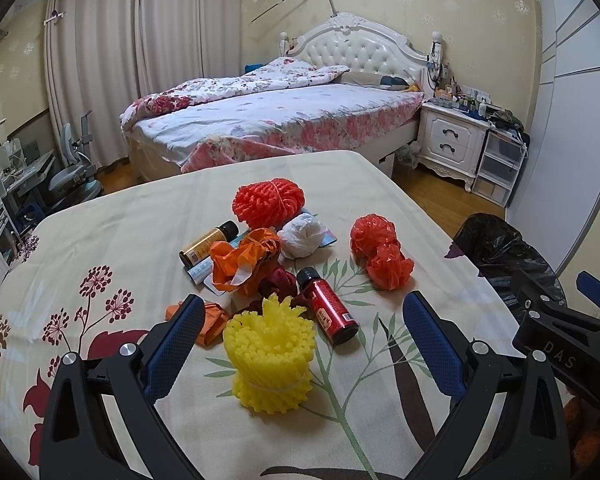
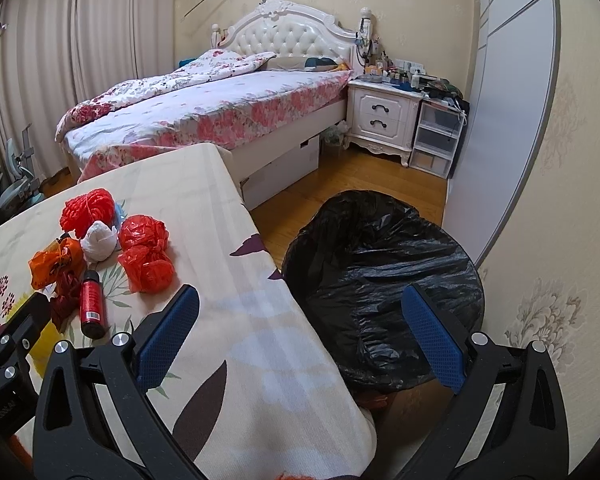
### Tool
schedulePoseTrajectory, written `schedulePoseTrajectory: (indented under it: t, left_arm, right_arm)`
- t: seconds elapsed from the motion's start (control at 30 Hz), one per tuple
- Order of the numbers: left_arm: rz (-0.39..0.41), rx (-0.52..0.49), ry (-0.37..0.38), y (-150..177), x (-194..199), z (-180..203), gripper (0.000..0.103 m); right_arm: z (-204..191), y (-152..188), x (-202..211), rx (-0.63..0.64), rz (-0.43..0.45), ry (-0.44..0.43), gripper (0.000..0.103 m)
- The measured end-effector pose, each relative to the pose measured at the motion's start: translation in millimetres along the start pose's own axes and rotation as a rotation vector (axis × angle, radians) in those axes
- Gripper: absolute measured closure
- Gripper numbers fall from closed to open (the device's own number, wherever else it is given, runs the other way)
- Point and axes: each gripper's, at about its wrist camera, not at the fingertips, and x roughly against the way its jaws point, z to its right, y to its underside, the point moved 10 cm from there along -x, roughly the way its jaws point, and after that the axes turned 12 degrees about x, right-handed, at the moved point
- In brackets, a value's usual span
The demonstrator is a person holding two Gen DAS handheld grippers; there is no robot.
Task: Collect trash
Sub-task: 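Close the left tool on the yellow foam fruit net, then close the right tool on the red spray can while the left tool holds the yellow net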
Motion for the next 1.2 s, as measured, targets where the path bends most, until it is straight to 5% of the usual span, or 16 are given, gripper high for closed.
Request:
schedulePoseTrajectory:
  t: [0.83, 0.9, 0.93, 1.2]
  left_arm:
    - [-0.024, 0.004, -0.059, 20.8, 1.7, -36.5, 0.008]
    - [-0.028, -0.016, -0.069, 22.7, -4.7, -35.4, 0.017]
    - [-0.034, -0.022, -0.073, 23.7, -8.5, -35.2, 0.032]
    - [-0.090, -0.029, -0.039, 33.4, -21.3, -38.5, 0.056]
  right_arm:
    - [-20.7, 10.8, 6.3, 0.023, -0.035, -0.074, 0.015]
    - [-21.8, 11.5, 6.0, 0.027, -0.037, -0.076, 0.015]
    - [-22.4, 11.6, 4.8, 0.029, -0.039, -0.077, 0.015]
    - [-36.2, 10.7, 0.3, 0.054, -0.052, -0.096, 0.015]
